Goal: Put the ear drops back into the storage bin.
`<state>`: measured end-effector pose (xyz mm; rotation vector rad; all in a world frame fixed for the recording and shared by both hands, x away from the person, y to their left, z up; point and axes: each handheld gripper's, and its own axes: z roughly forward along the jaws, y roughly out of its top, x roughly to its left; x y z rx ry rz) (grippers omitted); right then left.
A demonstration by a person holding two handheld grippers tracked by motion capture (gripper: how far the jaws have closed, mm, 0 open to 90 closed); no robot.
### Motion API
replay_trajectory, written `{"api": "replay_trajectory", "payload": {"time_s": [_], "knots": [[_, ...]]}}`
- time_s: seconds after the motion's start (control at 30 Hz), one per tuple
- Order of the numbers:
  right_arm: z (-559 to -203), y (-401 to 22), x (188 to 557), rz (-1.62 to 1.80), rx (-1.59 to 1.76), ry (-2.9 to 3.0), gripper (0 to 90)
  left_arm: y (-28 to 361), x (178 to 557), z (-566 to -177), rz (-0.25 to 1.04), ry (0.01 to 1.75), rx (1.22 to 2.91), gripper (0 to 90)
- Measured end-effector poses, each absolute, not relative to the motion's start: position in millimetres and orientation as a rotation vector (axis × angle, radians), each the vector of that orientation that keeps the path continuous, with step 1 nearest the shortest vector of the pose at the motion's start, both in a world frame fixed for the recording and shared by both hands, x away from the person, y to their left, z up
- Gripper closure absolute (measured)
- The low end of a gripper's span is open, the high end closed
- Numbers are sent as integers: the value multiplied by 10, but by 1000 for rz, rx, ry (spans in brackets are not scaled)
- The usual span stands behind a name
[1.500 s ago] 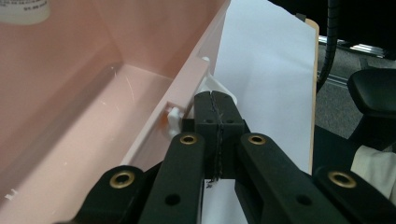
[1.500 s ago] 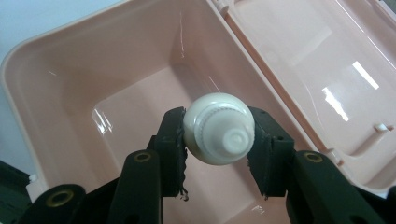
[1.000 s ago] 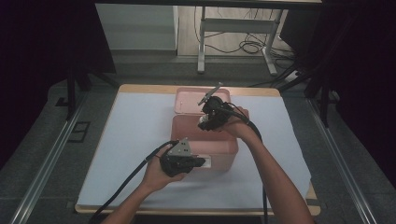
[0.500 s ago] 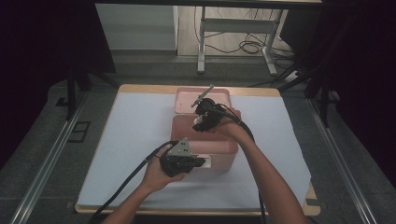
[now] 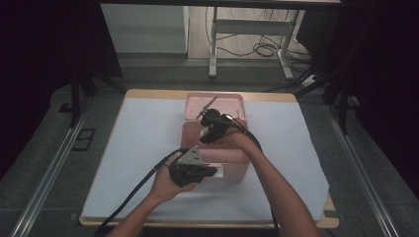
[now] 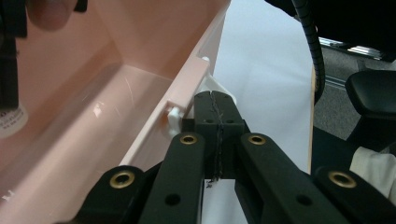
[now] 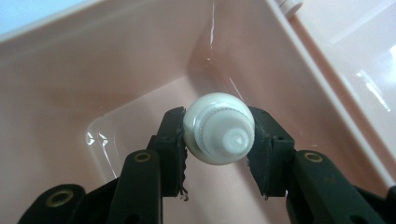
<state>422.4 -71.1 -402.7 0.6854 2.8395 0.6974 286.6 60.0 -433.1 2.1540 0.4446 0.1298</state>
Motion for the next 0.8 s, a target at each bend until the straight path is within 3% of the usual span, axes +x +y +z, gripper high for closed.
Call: {"api": "replay_trajectory", "payload": {"time_s": [0.8], "knots": [[-4353,-593,4315,613,661,2877,594,604,2869,-4329,134,436,2162,900]]}}
